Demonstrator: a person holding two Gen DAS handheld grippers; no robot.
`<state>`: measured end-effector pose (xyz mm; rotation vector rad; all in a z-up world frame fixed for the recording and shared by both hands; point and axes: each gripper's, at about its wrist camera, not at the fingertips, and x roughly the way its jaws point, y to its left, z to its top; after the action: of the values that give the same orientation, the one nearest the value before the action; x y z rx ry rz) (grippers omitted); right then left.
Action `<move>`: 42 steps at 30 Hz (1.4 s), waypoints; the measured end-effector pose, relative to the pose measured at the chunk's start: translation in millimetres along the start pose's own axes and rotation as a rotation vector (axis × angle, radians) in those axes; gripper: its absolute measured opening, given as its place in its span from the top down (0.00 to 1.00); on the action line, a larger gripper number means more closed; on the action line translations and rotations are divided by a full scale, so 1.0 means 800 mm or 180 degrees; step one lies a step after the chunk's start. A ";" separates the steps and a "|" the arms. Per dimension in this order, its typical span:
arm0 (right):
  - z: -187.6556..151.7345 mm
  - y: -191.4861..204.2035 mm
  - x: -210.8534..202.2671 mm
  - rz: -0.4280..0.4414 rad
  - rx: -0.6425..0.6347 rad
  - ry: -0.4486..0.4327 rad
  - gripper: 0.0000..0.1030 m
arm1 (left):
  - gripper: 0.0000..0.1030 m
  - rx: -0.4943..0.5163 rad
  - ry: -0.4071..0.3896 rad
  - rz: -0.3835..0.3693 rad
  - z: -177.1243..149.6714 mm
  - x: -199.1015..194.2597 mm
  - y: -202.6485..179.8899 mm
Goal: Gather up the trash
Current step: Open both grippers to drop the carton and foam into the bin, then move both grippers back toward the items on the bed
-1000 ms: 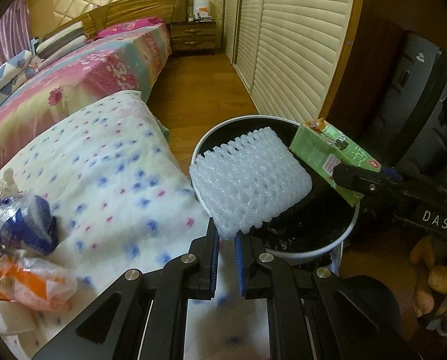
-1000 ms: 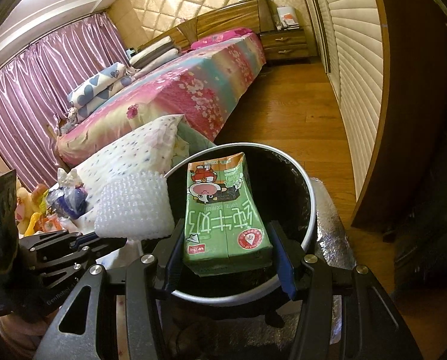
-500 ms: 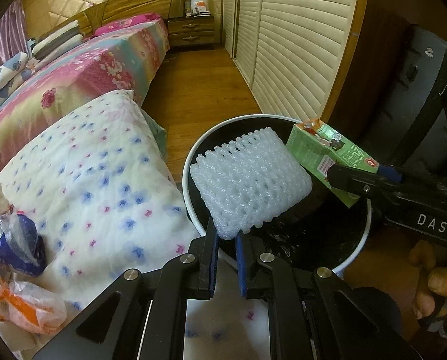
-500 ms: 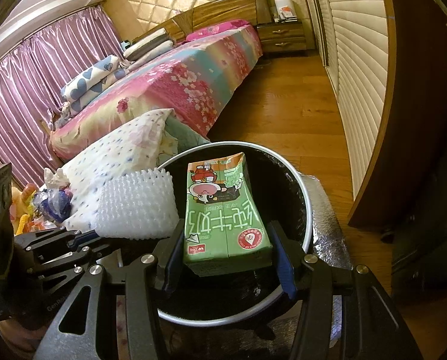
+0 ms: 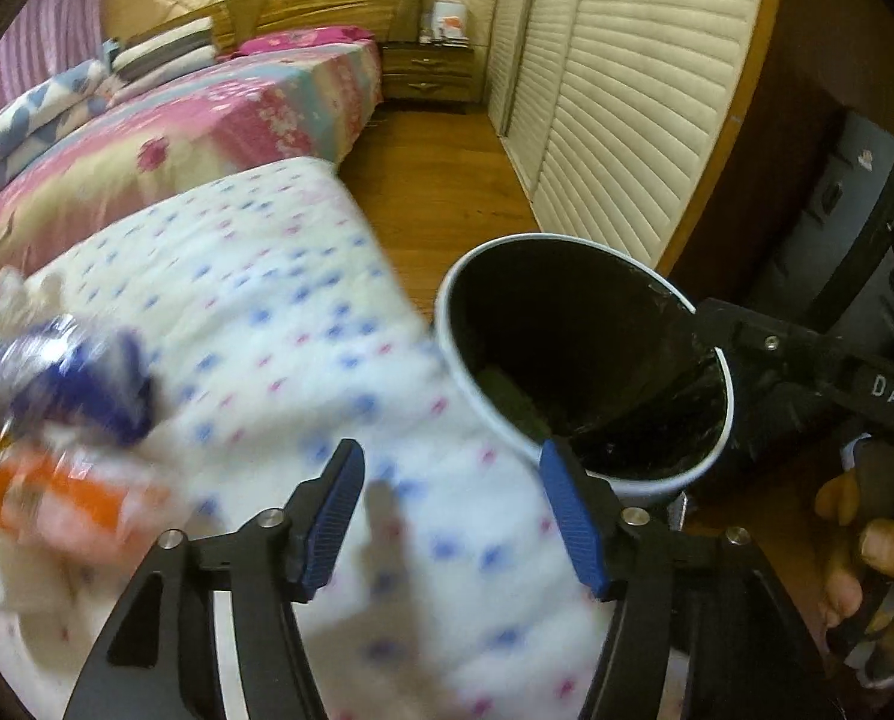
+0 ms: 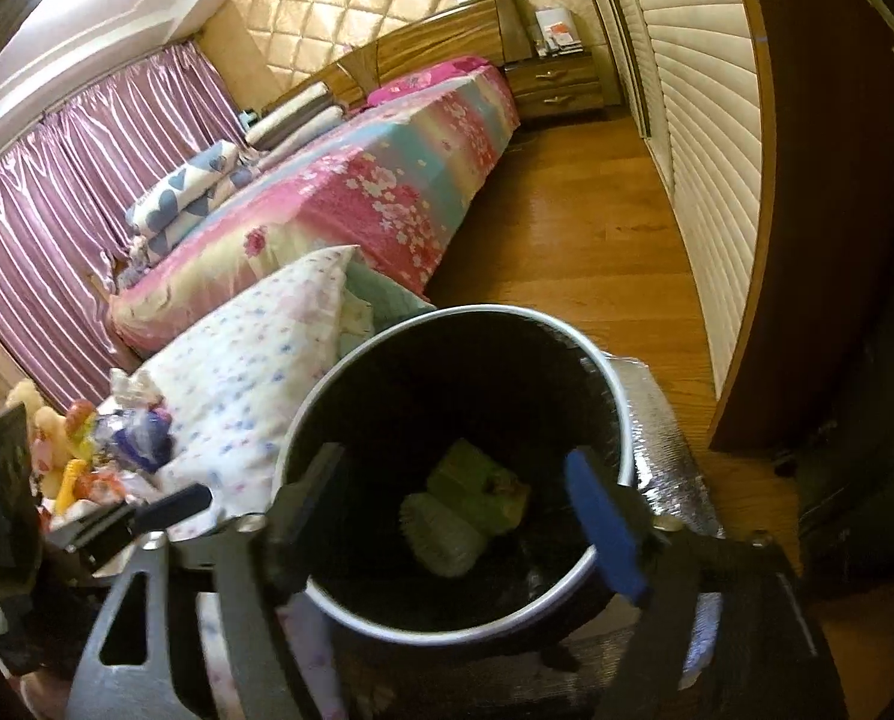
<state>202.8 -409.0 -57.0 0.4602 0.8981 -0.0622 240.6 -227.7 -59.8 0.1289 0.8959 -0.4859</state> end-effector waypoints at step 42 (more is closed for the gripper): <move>-0.083 0.240 0.053 0.1001 -0.1343 0.0481 0.18 | 0.37 -0.0367 -0.0035 0.0475 -0.121 -0.160 0.226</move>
<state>226.8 -202.8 -55.9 0.2075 0.9471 0.4476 186.8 6.9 -37.8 0.0871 0.8943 -0.2951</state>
